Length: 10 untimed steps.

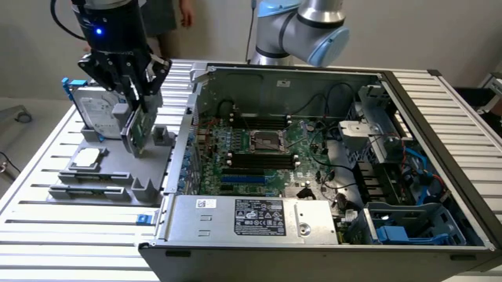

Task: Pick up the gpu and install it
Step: 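Pick up the gpu and move the gpu toward the slot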

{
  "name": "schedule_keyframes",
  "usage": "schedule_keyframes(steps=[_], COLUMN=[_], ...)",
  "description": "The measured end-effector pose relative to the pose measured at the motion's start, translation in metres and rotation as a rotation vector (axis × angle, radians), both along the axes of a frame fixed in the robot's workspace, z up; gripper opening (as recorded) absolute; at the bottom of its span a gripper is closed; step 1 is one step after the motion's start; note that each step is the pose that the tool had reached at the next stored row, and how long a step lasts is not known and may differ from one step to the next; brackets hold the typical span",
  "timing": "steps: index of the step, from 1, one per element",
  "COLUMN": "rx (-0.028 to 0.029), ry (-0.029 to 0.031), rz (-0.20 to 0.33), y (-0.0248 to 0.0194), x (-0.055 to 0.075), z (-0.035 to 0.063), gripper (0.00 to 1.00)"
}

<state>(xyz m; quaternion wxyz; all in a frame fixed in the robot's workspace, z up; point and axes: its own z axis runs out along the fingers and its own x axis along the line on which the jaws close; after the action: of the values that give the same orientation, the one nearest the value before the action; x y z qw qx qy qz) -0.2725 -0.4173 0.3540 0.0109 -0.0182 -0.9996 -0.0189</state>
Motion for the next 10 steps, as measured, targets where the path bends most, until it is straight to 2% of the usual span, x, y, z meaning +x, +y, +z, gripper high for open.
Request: schedule_keyframes(steps=[3, 10], rx=[0.0045, 0.0219], ry=[0.0002, 0.0005], rz=[0.000, 0.000], y=[-0.0021, -0.0107], x=[0.005, 0.016], z=[0.0118, 0.0350], gripper=[0.27, 0.27])
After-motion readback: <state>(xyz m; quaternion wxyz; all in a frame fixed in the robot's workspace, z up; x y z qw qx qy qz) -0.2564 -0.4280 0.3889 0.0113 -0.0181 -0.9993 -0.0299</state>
